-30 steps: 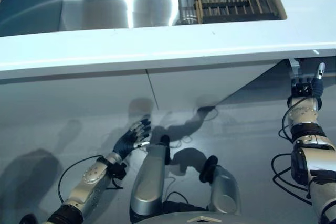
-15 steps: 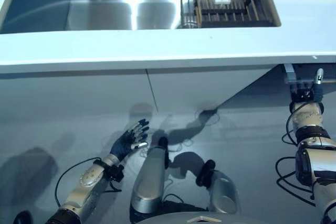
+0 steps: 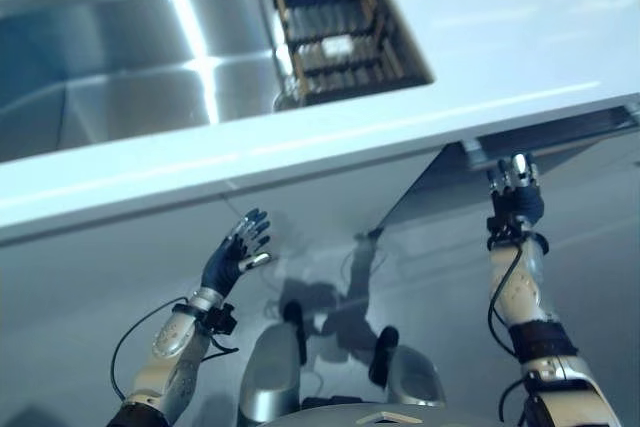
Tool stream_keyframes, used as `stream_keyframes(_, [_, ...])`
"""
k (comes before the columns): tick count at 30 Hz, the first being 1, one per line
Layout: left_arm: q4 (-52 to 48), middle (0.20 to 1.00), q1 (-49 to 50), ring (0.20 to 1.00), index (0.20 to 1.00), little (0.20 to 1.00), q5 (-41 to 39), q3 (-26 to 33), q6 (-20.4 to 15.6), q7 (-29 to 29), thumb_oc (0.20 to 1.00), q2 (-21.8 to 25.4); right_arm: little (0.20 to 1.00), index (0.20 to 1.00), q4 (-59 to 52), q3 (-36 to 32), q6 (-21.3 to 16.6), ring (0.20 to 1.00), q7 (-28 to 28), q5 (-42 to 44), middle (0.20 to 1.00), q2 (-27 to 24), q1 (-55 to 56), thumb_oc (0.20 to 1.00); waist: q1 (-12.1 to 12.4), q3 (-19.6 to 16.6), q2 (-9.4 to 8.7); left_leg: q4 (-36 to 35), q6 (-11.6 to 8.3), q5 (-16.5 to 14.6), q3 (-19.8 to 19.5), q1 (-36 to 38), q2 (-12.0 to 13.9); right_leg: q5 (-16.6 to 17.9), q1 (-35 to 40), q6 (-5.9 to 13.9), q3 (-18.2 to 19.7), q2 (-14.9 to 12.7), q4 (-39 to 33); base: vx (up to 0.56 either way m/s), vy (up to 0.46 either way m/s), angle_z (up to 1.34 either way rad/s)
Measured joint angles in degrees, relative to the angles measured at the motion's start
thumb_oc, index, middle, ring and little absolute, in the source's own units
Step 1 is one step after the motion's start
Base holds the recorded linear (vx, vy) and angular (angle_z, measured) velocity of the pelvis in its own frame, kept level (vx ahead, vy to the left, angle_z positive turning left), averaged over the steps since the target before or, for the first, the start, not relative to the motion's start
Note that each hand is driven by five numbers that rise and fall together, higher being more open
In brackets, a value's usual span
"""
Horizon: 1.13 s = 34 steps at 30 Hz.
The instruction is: Pick up plates and place into dishwasher.
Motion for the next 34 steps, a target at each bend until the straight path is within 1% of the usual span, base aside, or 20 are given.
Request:
stream_keyframes(2, [0.0, 1.000, 0.6, 1.000, 1.000, 1.000, 0.0, 0.6, -0.1, 0.5, 1.000, -0.1, 1.000, 1.000, -1.3, 0.6, -1.1, 1.000, 0.9, -2.0, 1.000, 0.4, 2.0, 1.000, -0.4, -3.1, -0.45, -1.1, -0.17, -0.1, 0.6, 0.7, 0.2, 0.0, -0.1, -0.01, 0.3, 0.1, -0.4, -0.02, -0.008, -0.17])
stream_keyframes(3, [-0.4, 1.000, 0.5, 1.000, 1.000, 1.000, 0.0, 1.1, 0.0, 0.6, 1.000, -0.2, 1.000, 1.000, -1.8, 0.6, -1.3, 1.000, 1.6, -2.1, 1.000, 0.6, 2.8, 1.000, -1.5, -4.1, -0.45, -1.4, -0.22, 0.1, 0.6, 0.7, 0.4, 0.1, -0.1, -0.08, 0.3, 0.2, -0.7, -0.04, -0.021, -0.07])
stream_keyframes(5, [-1.1, 1.000, 1.1, 1.000, 1.000, 1.000, 0.2, 1.8, 0.6, 1.4, 1.000, -0.7, 1.000, 1.000, -2.7, 0.7, -1.9, 1.000, 2.8, -2.3, 1.000, 1.5, 4.9, 1.000, -1.8, -5.5, -0.06, -2.4, -0.30, 0.7, 0.8, 0.9, 0.5, 0.6, -0.1, -0.25, 0.4, 0.5, -1.7, -0.05, -0.022, -0.06])
stream_keyframes(6, [-1.1, 1.000, 1.2, 1.000, 1.000, 1.000, 1.4, 1.9, 1.0, 2.4, 1.000, -1.1, 1.000, 1.000, -3.5, 1.3, -1.9, 1.000, 3.4, -2.4, 1.000, 1.5, 6.1, 1.000, -1.8, -5.9, 0.19, -3.1, -0.37, 1.0, 0.9, 1.1, 0.5, 0.9, -0.2, -0.29, 0.4, 0.6, -2.2, -0.06, -0.015, -0.05])
stream_keyframes(9, [-1.2, 1.000, 1.5, 1.000, 1.000, 1.000, 4.3, 1.9, 1.3, 5.4, 1.000, -1.6, 1.000, 1.000, -7.0, 4.1, -2.1, 1.000, 3.7, -6.7, 1.000, 1.3, 8.7, 1.000, -2.2, -6.5, 1.03, -5.4, -0.40, 2.4, 0.9, 1.7, 0.4, 1.5, -0.3, -0.82, 0.4, 1.0, -3.7, -0.05, -0.014, 0.00])
stream_keyframes(10, [-1.2, 1.000, 1.6, 1.000, 1.000, 1.000, 4.3, 2.0, 1.3, 5.7, 1.000, -1.7, 1.000, 1.000, -8.0, 5.0, -2.4, 1.000, 3.9, -7.0, 1.000, 1.5, 9.0, 1.000, -2.9, -6.6, 1.19, -6.1, -0.47, 2.9, 0.8, 1.9, 0.4, 1.8, -0.3, -0.69, 0.4, 1.1, -4.0, -0.04, -0.021, -0.01])
stream_keyframes(13, [-1.3, 1.000, 2.3, 1.000, 1.000, 1.000, 4.2, 2.0, 1.3, 6.0, 1.000, -3.1, 1.000, 1.000, -8.6, 6.2, -3.2, 1.000, 5.8, -7.2, 1.000, 3.6, 9.8, 1.000, -2.9, -7.5, 1.58, -8.7, -0.96, 4.9, 0.9, 2.7, 0.5, 2.7, -0.1, -0.96, 0.4, 1.7, -5.6, -0.04, -0.032, -0.03])
stream_keyframes(18, [-1.5, 1.000, 3.5, 1.000, 1.000, 1.000, 4.2, 1.9, 1.5, 6.7, 1.000, -3.7, 1.000, 1.000, -8.6, 9.5, -3.1, 1.000, 8.8, -5.4, 1.000, 3.6, 11.3, 1.000, -2.9, -8.6, 1.78, -12.0, -1.36, 6.4, 1.1, 4.6, 0.6, 3.2, 0.9, -1.21, 0.3, 2.4, -7.0, -0.05, -0.035, -0.02])
stream_keyframes(22, [-1.9, 1.000, 3.4, 1.000, 1.000, 1.000, 4.3, 1.3, 2.4, 5.6, 1.000, -3.4, 1.000, 1.000, -8.6, 10.4, -3.1, 1.000, 9.0, -5.0, 1.000, 3.3, 11.3, 1.000, -2.9, -8.9, 2.01, -13.6, -1.49, 7.2, 1.4, 5.1, 0.7, 3.9, 1.0, -1.37, 0.3, 2.8, -8.1, -0.05, -0.022, -0.03])
stream_keyframes(25, [-3.1, 1.000, 3.1, 1.000, 1.000, 1.000, 4.5, -1.3, 2.4, 3.6, 1.000, -2.5, 1.000, 1.000, -8.6, 10.4, -3.1, 1.000, 8.9, -5.0, 1.000, 2.4, 11.2, 1.000, -3.0, -9.7, 2.63, -15.4, -1.54, 7.9, 1.8, 6.5, 0.5, 4.3, 1.9, -1.28, 0.4, 3.0, -9.4, -0.04, -0.010, -0.06])
stream_keyframes(27, [-4.4, 1.000, 2.9, 1.000, 1.000, 1.000, 4.4, -1.7, 2.4, 2.0, 1.000, -2.6, 1.000, 1.000, -8.6, 10.5, -3.1, 1.000, 8.8, -5.1, 1.000, 2.0, 11.4, 1.000, -3.1, -11.2, 3.09, -16.2, -1.59, 8.1, 2.0, 6.6, 0.6, 4.5, 1.9, -1.26, 0.4, 3.1, -9.9, -0.04, 0.001, -0.06])
stream_keyframes(30, [-4.5, 1.000, 2.5, 1.000, 1.000, 1.000, 4.4, -2.4, 2.4, 1.2, 1.000, -2.6, 1.000, 1.000, -8.6, 10.9, -3.0, 1.000, 9.0, -6.2, 1.000, 1.3, 11.6, 1.000, -3.2, -12.5, 3.77, -17.3, -1.76, 8.6, 2.2, 6.7, 0.6, 4.8, 1.8, -1.24, 0.5, 3.5, -10.8, -0.04, 0.003, -0.03])
stream_keyframes(34, [-4.6, 1.000, 2.5, 1.000, 1.000, 1.000, 4.3, -2.5, 2.4, 0.3, 1.000, -2.7, 1.000, 1.000, -8.6, 12.6, -2.2, 1.000, 9.2, -7.3, 1.000, 0.9, 12.6, 1.000, -3.1, -12.7, 3.98, -18.1, -2.01, 9.1, 2.2, 6.8, 0.9, 5.2, 1.9, -1.45, 0.5, 4.0, -11.7, -0.03, 0.000, -0.01])
